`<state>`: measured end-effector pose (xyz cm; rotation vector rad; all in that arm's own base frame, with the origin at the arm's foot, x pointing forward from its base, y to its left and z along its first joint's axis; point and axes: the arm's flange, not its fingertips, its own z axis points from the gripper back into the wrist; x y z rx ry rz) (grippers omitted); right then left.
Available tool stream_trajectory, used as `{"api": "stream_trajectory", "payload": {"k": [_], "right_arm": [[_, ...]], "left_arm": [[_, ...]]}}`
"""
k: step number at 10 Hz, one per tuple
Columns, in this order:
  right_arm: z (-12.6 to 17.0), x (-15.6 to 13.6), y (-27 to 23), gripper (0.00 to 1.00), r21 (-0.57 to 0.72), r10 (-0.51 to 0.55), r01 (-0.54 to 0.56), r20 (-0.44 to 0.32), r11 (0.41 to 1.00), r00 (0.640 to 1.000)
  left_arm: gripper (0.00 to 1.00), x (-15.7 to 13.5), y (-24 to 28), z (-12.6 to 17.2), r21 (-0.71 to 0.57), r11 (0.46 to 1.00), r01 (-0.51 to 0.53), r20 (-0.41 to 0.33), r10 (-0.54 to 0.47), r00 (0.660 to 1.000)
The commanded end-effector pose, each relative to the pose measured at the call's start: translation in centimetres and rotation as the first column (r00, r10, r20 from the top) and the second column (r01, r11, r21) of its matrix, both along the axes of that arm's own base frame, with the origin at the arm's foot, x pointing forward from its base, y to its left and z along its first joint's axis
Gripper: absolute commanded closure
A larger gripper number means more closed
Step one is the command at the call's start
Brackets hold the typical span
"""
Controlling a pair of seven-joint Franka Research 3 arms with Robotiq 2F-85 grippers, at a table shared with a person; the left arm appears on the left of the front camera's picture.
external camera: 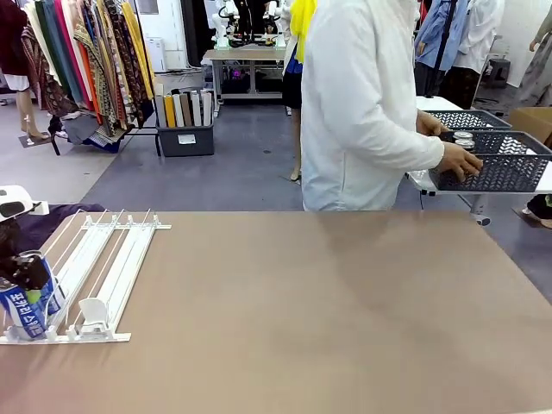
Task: Retrieve and store the cans from the dispenser.
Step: Pick up one can from the Automatic Can Dispenser and place it in the middle of the table.
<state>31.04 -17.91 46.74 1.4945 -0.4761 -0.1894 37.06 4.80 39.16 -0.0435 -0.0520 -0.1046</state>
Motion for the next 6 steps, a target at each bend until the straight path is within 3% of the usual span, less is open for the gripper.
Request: {"api": "stream_trajectory", "payload": {"k": [1,3,6], "right_arm": [[0.1,-0.1,-0.1,0.0,-0.018,0.01,-0.009,0.02,1.0,1.0],[0.1,-0.1,-0.1,0.0,-0.018,0.01,-0.009,0.02,1.0,1.0],[0.1,-0.1,-0.1,0.0,-0.018,0.01,-0.009,0.02,1.0,1.0]], "left_arm": [[1.0,-2.5,0.0,-1.1,-0.033,0.999,0.021,0.038,-0.02,0.999],[1.0,-4.2,-0.1,2.4,-0.028,0.999,-0.017,0.091,0.02,0.996],[1.0,-6.1,0.8,12.5,-0.067,0.998,-0.005,0.215,0.019,0.976]]}}
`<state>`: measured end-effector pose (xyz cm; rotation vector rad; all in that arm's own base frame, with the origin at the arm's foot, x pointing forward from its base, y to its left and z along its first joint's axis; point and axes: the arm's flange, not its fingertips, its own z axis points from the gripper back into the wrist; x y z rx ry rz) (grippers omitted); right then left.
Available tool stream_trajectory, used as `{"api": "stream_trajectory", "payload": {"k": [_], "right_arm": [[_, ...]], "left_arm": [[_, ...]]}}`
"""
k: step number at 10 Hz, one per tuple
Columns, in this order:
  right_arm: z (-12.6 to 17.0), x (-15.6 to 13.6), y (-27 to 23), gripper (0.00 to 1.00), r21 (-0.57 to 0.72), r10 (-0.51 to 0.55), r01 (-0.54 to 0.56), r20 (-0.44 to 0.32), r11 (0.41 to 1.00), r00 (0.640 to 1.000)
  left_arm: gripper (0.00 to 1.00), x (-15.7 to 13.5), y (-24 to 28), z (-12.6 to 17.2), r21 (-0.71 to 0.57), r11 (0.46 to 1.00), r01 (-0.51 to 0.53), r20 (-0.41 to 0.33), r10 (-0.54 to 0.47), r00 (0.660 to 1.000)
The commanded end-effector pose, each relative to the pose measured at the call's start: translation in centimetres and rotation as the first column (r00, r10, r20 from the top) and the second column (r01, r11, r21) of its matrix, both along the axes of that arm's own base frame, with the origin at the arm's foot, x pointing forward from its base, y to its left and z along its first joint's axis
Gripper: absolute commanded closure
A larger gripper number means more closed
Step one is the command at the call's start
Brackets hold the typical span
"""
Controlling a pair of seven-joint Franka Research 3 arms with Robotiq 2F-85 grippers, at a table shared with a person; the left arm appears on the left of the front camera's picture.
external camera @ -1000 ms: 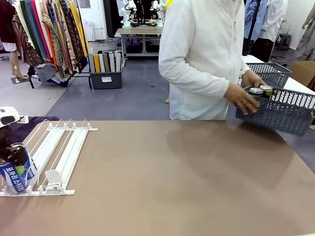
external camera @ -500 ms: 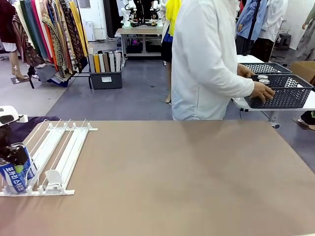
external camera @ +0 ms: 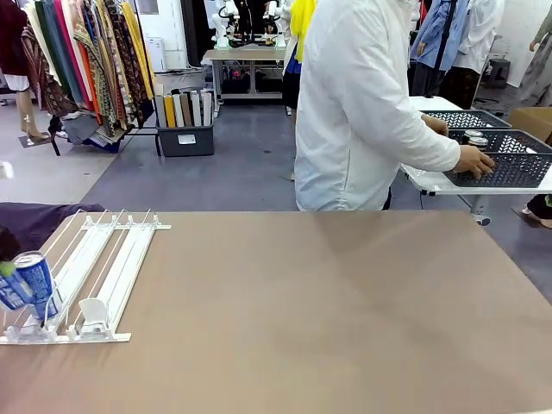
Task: Retrieve and store the cans from the dispenser.
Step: Pick up one can from the Automatic Can Dispenser and place it in the middle of the table.
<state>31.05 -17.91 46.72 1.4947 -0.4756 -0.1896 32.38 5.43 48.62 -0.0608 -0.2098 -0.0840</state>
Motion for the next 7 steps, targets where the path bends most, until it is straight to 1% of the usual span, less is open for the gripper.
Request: {"api": "stream_trajectory", "payload": {"k": [1,3,4,5,6,7], "right_arm": [[0.1,-0.1,-0.1,0.0,-0.018,0.01,-0.009,0.02,1.0,1.0],[0.1,-0.1,-0.1,0.0,-0.018,0.01,-0.009,0.02,1.0,1.0],[0.1,-0.1,-0.1,0.0,-0.018,0.01,-0.009,0.02,1.0,1.0],[0.1,-0.1,-0.1,0.0,-0.018,0.01,-0.009,0.02,1.0,1.0],[0.1,-0.1,-0.1,0.0,-0.018,0.01,-0.009,0.02,1.0,1.0],[0.1,-0.1,-0.1,0.0,-0.018,0.01,-0.009,0.02,1.0,1.0]], "left_arm": [[1.0,-2.2,0.1,6.3,-0.023,1.0,0.015,0.1,-0.012,0.995],[1.0,-3.3,-0.2,11.2,0.002,1.0,0.018,0.186,-0.018,0.982],[1.0,-3.8,-0.3,12.8,-0.002,1.0,0.015,0.225,-0.014,0.974],[1.0,-4.2,-0.1,13.5,-0.018,1.0,0.018,0.248,-0.013,0.969],[1.0,-4.2,0.3,13.3,-0.039,0.999,0.018,0.25,-0.008,0.968],[1.0,-4.3,1.2,12.7,-0.069,0.997,0.019,0.227,-0.003,0.974]]}}
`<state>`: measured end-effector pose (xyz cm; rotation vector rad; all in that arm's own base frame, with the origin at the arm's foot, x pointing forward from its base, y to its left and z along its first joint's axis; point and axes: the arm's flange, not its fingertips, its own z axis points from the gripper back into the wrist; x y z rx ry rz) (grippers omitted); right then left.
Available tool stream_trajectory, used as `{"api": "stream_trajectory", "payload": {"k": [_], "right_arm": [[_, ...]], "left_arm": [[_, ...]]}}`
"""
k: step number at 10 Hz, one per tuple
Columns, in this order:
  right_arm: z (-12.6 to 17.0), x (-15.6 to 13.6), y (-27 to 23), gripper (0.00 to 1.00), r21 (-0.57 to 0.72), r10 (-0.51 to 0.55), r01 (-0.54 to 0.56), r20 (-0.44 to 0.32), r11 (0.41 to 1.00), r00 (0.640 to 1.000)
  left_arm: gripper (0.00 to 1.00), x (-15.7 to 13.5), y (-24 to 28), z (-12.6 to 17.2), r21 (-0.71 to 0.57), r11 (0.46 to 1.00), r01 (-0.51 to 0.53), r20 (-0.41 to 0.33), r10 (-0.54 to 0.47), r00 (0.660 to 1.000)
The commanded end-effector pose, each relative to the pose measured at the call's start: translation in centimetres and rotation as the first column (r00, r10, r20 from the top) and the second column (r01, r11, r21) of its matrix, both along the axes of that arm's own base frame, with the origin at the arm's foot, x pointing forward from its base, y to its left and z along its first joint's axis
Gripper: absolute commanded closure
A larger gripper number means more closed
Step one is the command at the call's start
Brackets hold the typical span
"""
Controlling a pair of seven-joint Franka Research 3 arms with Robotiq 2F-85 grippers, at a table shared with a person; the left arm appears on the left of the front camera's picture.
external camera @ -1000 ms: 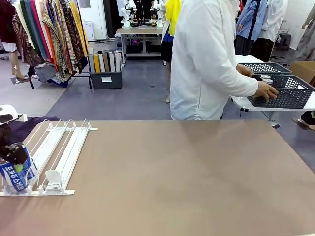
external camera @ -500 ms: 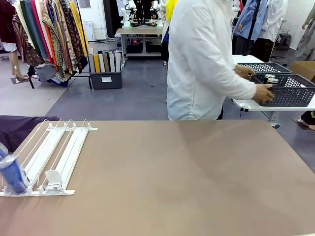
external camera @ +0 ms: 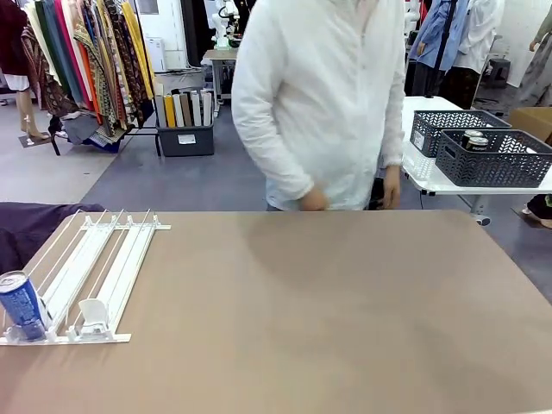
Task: Retrieve and store the cans from the dispenser.
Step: Pick up one can from the Automatic Can Dispenser and place it in the middle of the table.
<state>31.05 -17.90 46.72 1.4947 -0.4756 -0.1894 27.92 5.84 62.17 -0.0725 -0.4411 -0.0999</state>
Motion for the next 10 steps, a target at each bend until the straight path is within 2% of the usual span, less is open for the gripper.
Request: {"api": "stream_trajectory", "payload": {"k": [1,5,6,8,10], "right_arm": [[0.1,-0.1,-0.1,0.0,-0.018,0.009,-0.009,0.02,1.0,1.0],[0.1,-0.1,-0.1,0.0,-0.018,0.009,-0.009,0.02,1.0,1.0],[0.1,-0.1,-0.1,0.0,-0.018,0.009,-0.009,0.02,1.0,1.0],[0.1,-0.1,-0.1,0.0,-0.018,0.009,-0.009,0.02,1.0,1.0],[0.1,-0.1,-0.1,0.0,-0.018,0.009,-0.009,0.02,1.0,1.0]], "left_arm": [[1.0,-0.1,-0.4,0.5,0.019,1.0,0.004,0.008,-0.004,1.0],[1.0,0.1,-0.2,-0.2,0.006,1.0,0.004,-0.006,-0.004,1.0],[1.0,0.9,-2.0,-0.5,-0.009,0.999,-0.041,-0.009,0.041,0.999],[1.0,4.4,-10.8,-1.5,-0.017,0.991,0.132,-0.018,-0.132,0.991],[1.0,8.0,-21.9,-4.7,0.021,0.947,0.321,-0.096,-0.318,0.943]]}}
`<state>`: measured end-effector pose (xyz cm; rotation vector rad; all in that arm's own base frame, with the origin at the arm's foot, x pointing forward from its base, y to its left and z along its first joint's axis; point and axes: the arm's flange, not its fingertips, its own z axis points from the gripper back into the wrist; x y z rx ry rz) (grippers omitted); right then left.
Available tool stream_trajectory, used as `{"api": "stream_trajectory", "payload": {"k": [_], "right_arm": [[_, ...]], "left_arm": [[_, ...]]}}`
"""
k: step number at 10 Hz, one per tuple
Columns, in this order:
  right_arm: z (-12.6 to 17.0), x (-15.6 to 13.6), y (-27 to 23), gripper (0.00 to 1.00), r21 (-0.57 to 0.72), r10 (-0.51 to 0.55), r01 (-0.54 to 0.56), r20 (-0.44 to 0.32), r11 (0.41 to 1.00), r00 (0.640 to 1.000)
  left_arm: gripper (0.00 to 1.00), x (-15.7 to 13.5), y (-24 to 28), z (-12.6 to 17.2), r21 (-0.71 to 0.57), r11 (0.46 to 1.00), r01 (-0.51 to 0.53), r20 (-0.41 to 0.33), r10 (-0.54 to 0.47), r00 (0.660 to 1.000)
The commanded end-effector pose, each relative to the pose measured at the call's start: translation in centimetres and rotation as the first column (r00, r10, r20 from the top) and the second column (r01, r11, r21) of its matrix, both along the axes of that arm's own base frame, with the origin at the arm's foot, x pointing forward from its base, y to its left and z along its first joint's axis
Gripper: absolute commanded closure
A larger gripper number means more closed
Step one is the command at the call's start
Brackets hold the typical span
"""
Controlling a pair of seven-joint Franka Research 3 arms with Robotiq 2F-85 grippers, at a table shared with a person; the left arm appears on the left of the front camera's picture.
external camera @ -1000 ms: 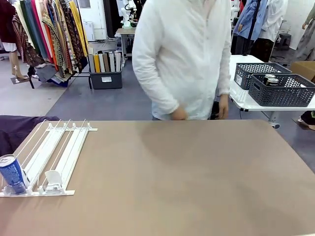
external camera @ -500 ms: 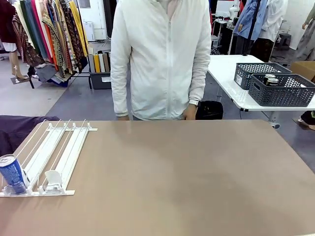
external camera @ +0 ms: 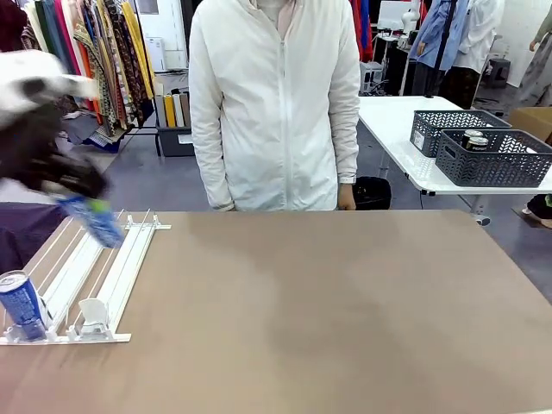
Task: Retrieve and store the cans from the dispenser.
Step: Pick up one can from the Automatic Can Dispenser and place it in the middle of the table.
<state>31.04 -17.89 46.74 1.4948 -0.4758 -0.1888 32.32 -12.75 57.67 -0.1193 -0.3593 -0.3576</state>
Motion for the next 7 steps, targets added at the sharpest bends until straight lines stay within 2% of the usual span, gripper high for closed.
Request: {"api": "stream_trajectory", "payload": {"k": [1,2,4,5,6,7], "right_arm": [[0.1,-0.1,-0.1,0.0,-0.018,0.009,-0.009,0.02,1.0,1.0],[0.1,-0.1,-0.1,0.0,-0.018,0.009,-0.009,0.02,1.0,1.0],[0.1,-0.1,-0.1,0.0,-0.018,0.009,-0.009,0.02,1.0,1.0],[0.1,-0.1,-0.1,0.0,-0.018,0.009,-0.009,0.02,1.0,1.0],[0.1,-0.1,-0.1,0.0,-0.018,0.009,-0.009,0.02,1.0,1.0],[0.1,-0.1,-0.1,0.0,-0.018,0.009,-0.009,0.02,1.0,1.0]], "left_arm": [[1.0,4.8,-9.8,-2.9,0.062,0.983,0.174,-0.089,-0.168,0.982],[1.0,5.5,-14.9,-5.4,0.115,0.966,0.233,-0.12,-0.219,0.968],[1.0,6.9,-21.6,-9.6,0.124,0.937,0.325,-0.16,-0.305,0.939],[1.0,7.4,-24.0,-11.6,0.099,0.913,0.396,-0.186,-0.374,0.908],[1.0,7.4,-25.9,-13.6,0.112,0.889,0.445,-0.165,-0.425,0.89],[1.0,7.5,-27.4,-15.6,0.114,0.847,0.519,-0.173,-0.498,0.85]]}}
